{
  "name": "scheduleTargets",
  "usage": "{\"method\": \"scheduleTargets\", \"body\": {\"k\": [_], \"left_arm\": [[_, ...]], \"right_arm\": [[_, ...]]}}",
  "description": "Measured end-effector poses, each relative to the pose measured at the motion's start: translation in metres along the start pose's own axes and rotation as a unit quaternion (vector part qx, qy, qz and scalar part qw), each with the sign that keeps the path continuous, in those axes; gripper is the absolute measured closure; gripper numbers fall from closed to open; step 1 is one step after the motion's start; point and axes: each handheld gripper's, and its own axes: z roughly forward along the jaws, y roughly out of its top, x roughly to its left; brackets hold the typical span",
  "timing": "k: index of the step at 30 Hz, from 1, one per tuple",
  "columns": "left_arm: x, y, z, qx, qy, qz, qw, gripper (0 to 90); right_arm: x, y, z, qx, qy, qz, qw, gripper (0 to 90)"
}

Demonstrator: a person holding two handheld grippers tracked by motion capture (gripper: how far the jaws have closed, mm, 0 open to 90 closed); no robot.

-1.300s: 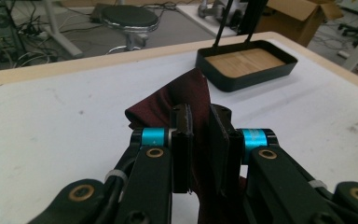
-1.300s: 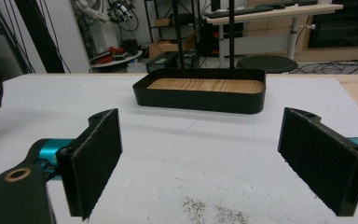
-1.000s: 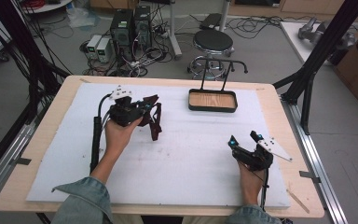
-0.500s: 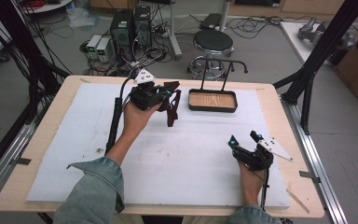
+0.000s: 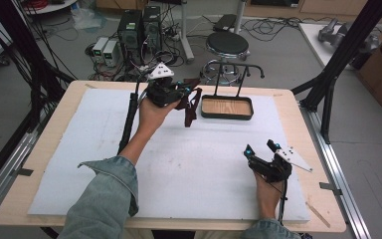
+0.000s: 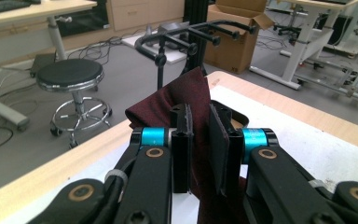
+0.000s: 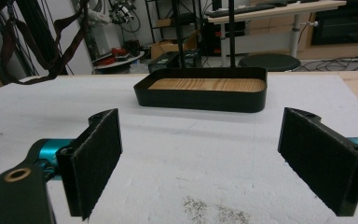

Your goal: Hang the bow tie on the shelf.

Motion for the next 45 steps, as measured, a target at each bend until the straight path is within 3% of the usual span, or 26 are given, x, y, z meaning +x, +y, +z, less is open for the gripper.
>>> {"method": "scheduleTargets", "body": {"k": [2, 8, 16, 19, 26, 29, 32, 39, 45], "left_arm": [[0.002, 0.002, 0.001, -0.011, -0.003, 0.008, 0.9999, 79.1], [0.01, 0.012, 0.009, -0.01, -0.013, 0.007, 0.9998, 79.1], [0.012, 0.027, 0.022, -0.013, -0.044, 0.023, 0.9987, 79.1], [0.014, 0.032, 0.027, -0.016, -0.054, 0.02, 0.9982, 79.1], [0.02, 0.039, 0.044, -0.021, -0.05, 0.017, 0.9984, 79.1], [0.024, 0.04, 0.051, -0.013, -0.049, 0.021, 0.9985, 79.1], [0.027, 0.039, 0.055, -0.038, -0.056, 0.016, 0.9976, 79.1], [0.042, 0.034, 0.063, -0.045, -0.027, -0.017, 0.9985, 79.1], [0.049, 0.027, 0.07, -0.027, -0.013, -0.008, 0.9995, 79.0]], "right_arm": [[0.0, 0.0, 0.0, 0.0, 0.0, 0.0, 1.0, 12.7], [0.0, 0.0, 0.0, 0.0, 0.0, -0.001, 1.0, 12.7], [0.0, 0.0, 0.0, 0.002, 0.0, -0.001, 1.0, 12.7], [0.0, 0.0, 0.001, 0.003, 0.0, -0.002, 1.0, 12.7], [0.001, 0.0, 0.0, 0.005, -0.002, -0.003, 1.0, 12.8], [0.001, 0.0, 0.001, 0.004, -0.001, -0.007, 1.0, 12.8], [0.001, 0.0, 0.001, 0.005, 0.0, -0.005, 1.0, 12.8], [0.0, 0.0, 0.001, 0.005, 0.001, -0.002, 1.0, 12.8], [0.0, 0.0, 0.002, 0.008, 0.002, -0.003, 1.0, 13.0]]}}
